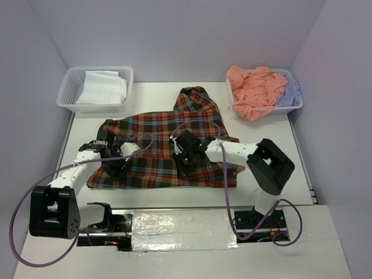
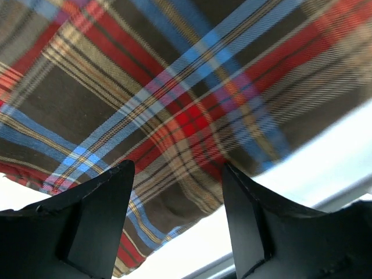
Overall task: Fold and stack the long sleeve shirts
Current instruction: Fold the shirt
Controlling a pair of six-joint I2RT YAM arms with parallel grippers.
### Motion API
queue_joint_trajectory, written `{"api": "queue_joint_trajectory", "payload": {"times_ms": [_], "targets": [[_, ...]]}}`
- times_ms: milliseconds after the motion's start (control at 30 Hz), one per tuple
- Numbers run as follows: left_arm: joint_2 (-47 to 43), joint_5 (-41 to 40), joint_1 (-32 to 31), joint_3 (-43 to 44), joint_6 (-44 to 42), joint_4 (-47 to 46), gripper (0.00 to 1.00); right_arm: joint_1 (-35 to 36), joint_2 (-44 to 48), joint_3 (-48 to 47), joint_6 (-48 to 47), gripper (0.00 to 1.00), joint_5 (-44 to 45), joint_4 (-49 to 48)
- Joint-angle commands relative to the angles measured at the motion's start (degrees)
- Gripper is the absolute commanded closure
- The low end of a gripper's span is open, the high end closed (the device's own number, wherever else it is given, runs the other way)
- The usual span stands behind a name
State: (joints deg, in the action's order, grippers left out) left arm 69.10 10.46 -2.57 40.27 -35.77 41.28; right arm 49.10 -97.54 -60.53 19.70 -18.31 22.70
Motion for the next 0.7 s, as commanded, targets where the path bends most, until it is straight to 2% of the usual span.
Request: {"api": "queue_joint_trajectory", "payload": {"times_ms": [0, 167, 300, 500, 667], "targets": [[1.5, -6.7, -0.1, -5.1, -0.8, -6.2, 0.25, -0.1, -5.0, -0.5, 0.9, 1.0, 1.5, -3.2], [4.0, -16.5, -0.4, -11.3, -0.7, -16.1, 0.24, -4.9, -8.5, 3.0, 9.1, 1.0, 10.9, -0.1], [2.2, -18.7, -0.8, -13.9, -0.5, -19.1, 0.23, -9.5, -5.2, 7.5, 11.7, 1.0, 16.0, -2.5], [-5.5, -17.4, -1.7, -16.0, -2.9, -18.3, 0.21, -8.5, -3.7, 6.9, 5.3, 1.0, 16.6, -2.7], [-8.5, -13.8, -1.8, -15.1, -2.0, -16.8, 0.2, -4.1, -0.8, 3.9, -3.9, 1.0, 14.4, -2.1]]}}
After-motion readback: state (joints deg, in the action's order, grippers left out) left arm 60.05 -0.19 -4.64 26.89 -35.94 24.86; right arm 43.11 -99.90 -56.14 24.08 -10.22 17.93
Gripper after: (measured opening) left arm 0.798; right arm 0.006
